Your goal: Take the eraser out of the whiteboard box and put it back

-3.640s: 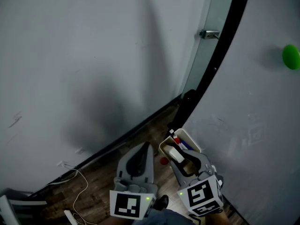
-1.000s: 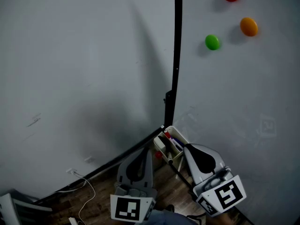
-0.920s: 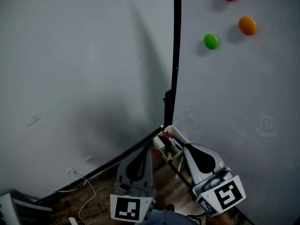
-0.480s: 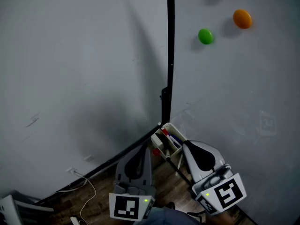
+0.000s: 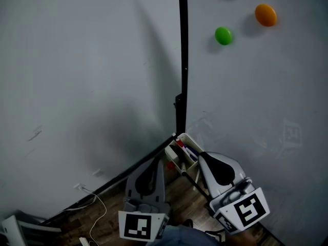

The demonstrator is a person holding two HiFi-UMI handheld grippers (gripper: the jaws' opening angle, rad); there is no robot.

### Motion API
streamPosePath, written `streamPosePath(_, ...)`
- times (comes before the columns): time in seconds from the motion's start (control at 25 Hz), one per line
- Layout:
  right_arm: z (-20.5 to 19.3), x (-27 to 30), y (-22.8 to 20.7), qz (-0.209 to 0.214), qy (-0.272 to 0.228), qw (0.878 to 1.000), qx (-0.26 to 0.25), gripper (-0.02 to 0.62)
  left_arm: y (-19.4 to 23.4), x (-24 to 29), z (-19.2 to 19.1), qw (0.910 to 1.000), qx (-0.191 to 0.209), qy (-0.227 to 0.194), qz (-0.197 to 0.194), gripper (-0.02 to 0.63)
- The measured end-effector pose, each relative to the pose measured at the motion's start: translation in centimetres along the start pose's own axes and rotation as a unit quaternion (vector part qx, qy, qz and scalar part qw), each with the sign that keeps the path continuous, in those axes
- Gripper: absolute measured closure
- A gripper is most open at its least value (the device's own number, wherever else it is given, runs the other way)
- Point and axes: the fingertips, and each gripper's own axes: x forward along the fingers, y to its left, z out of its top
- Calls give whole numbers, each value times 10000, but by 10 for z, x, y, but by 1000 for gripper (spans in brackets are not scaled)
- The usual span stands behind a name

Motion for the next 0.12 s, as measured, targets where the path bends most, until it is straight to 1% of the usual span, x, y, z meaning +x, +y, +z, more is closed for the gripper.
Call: streamPosePath(0.12, -1, 2, 0, 11, -2, 10000, 1, 595, 2, 2, 1, 10000, 22, -44, 7, 600)
